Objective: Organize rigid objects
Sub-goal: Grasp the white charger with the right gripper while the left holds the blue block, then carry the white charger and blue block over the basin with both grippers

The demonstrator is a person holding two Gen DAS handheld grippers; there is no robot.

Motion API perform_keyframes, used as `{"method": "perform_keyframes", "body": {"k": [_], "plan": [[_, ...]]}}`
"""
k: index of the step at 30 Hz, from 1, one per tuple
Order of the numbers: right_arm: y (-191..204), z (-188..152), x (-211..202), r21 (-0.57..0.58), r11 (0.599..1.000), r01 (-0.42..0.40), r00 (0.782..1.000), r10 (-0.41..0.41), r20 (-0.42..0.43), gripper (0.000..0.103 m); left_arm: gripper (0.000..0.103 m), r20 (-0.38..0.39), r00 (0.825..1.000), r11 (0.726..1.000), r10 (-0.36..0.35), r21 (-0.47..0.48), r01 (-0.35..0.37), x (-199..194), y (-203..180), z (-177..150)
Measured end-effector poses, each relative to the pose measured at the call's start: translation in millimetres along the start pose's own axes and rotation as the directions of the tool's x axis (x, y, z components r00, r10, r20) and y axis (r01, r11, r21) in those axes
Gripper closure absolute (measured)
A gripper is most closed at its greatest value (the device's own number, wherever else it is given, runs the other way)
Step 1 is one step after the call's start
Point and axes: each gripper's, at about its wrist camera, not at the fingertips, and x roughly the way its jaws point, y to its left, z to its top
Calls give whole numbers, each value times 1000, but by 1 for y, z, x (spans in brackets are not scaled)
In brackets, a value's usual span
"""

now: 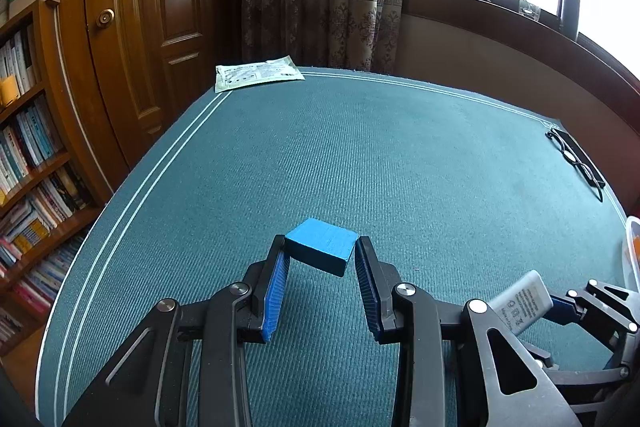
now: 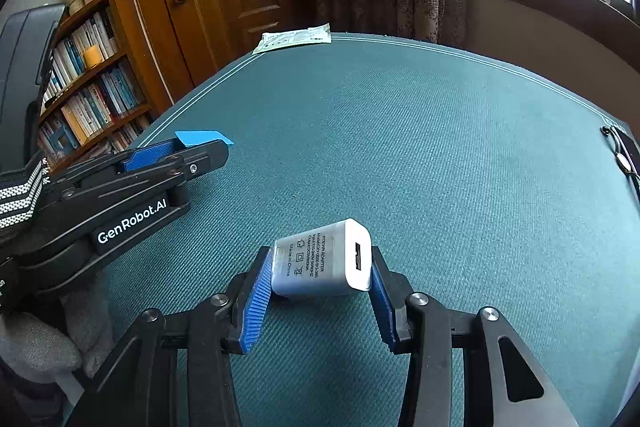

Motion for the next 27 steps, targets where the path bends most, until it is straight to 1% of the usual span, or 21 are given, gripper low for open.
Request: {"method": "perform_keyframes", "body": {"k": [8,11,14,20,27], "plan": [[-14,-17,-26,64,998,15,999,-17,32,55,68,32,999,998,40,54,-41,-8,-18,-5],[-21,-24,-34,93,995,27,999,-31,41,55,68,55,997,994,51,97,-57,-13,-31,-10],[-28,-31,-43,116,992,42,998,-47,49,55,68,82,996,989,47,135,-58,-21,-44,-14],[-42,-41,-62,164,984,74,994,-87,73,55,68,147,987,971,66,216,-97,-35,-69,-24],[-59,-56,-85,208,972,113,986,-135,93,55,68,197,978,945,71,300,-129,-48,-95,-37]]}}
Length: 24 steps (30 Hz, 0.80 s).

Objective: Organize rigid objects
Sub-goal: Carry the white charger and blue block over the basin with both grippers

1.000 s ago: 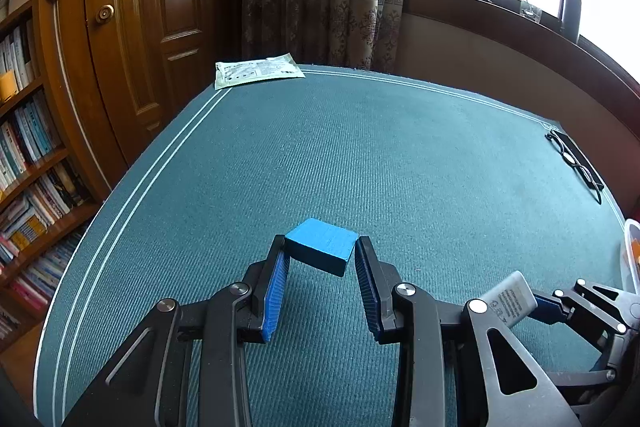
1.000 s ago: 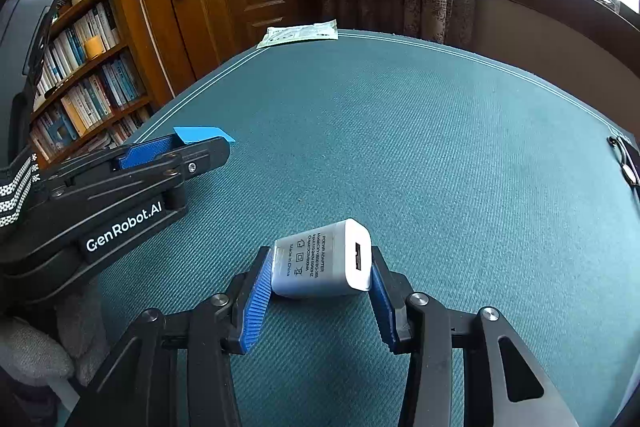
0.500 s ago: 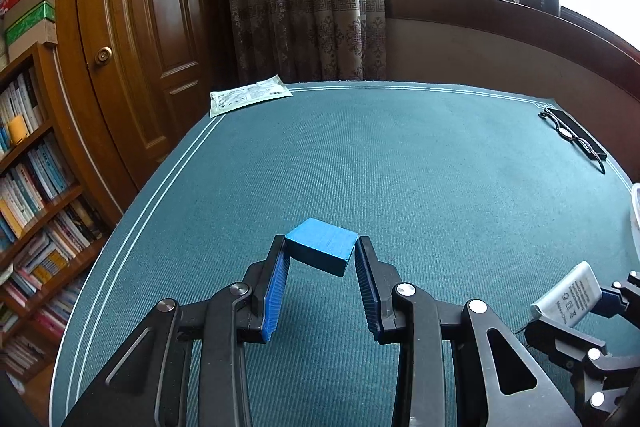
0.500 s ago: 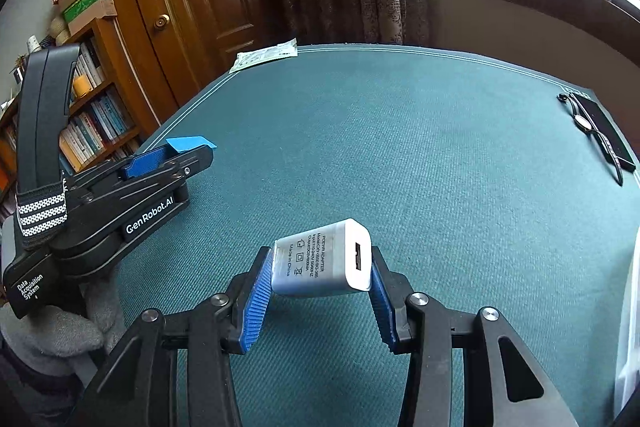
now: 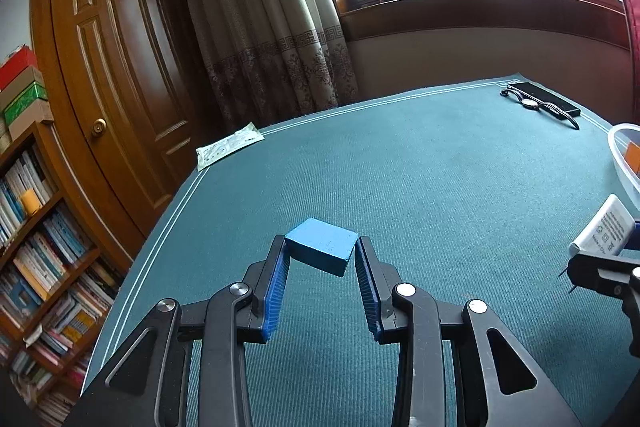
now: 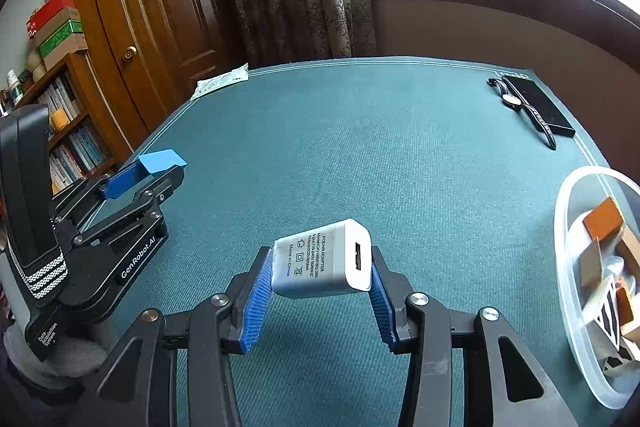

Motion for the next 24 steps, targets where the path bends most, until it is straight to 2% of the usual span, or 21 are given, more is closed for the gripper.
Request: {"method": "perform_keyframes", "body": {"k": [7,13,18,24], "plan": [[-21,-4,-19,43,998,39,999,-40,28,55,68,56,998,997,11,74,-15,-18,-25,-1],[-38,-8,-35,79,994,81,995,-85,50,55,68,55,998,995,-34,96,29,-29,-41,-2],[-57,-11,-54,117,985,125,988,-134,74,55,68,22,992,990,-121,82,119,-32,-51,-1],[-89,-19,-79,186,964,188,973,-209,101,55,68,-3,978,975,-209,71,209,-40,-62,2]]}}
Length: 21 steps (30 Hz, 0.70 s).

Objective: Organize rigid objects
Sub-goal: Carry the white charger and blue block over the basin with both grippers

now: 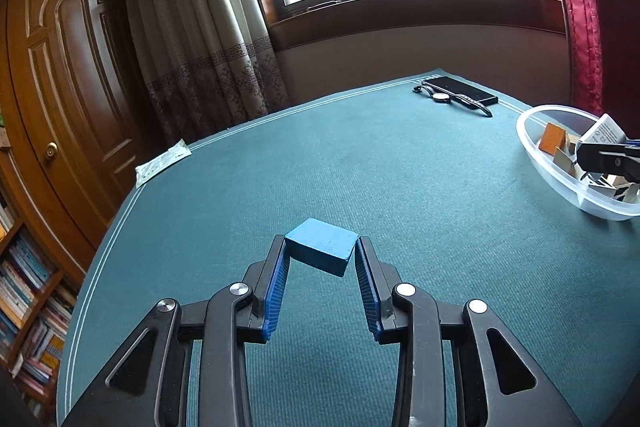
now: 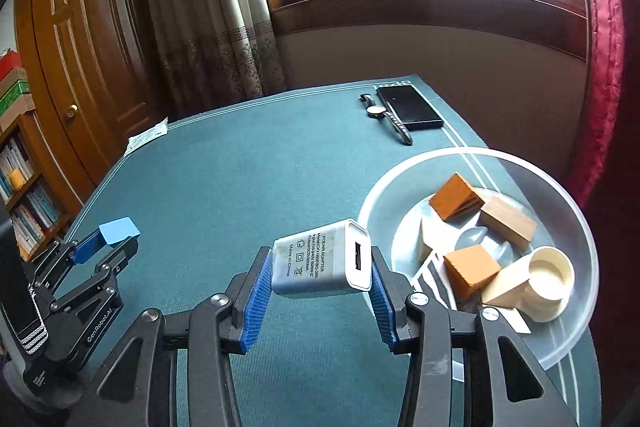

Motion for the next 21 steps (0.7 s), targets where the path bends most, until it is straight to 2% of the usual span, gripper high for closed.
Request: {"method": "perform_keyframes", "body": {"k": [10,19,21], "plan": [[-75,7,-19,167,980,110,991,-120,51,55,68,-46,992,993,-117,-23,116,-1,-23,10],[-111,11,-10,282,956,79,992,-103,70,52,68,-57,974,975,-219,-29,218,-6,-45,25],[-112,10,-11,287,954,87,991,-113,76,47,68,-62,966,968,-250,-37,248,-6,-49,28]]}}
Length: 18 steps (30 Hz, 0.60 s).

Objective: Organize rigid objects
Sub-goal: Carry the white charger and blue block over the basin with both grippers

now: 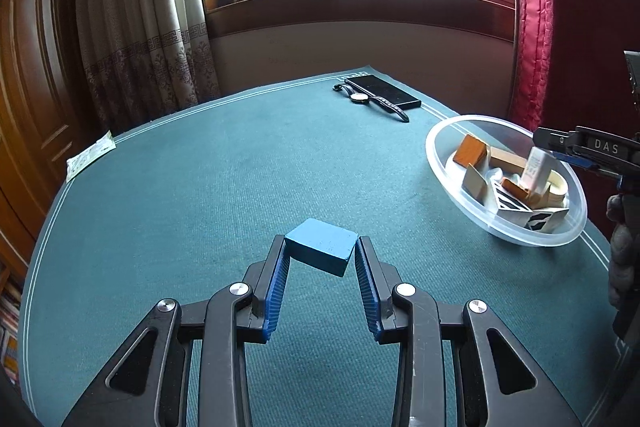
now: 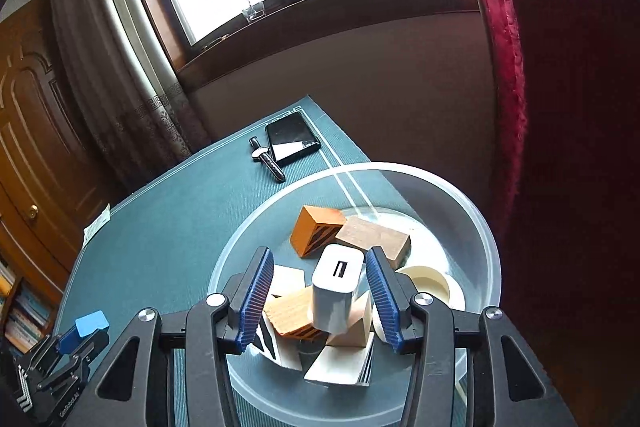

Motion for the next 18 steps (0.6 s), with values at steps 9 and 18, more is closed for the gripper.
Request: {"method": "perform_keyframes", "body": {"k": [9,18], "plan": [[-14,4,-8,46,999,27,999,-28,21,47,68,-27,986,987,-163,-17,162,5,-23,21],[-20,8,-13,63,996,61,997,-63,38,43,68,-66,948,951,-310,-20,309,23,-62,38]]}}
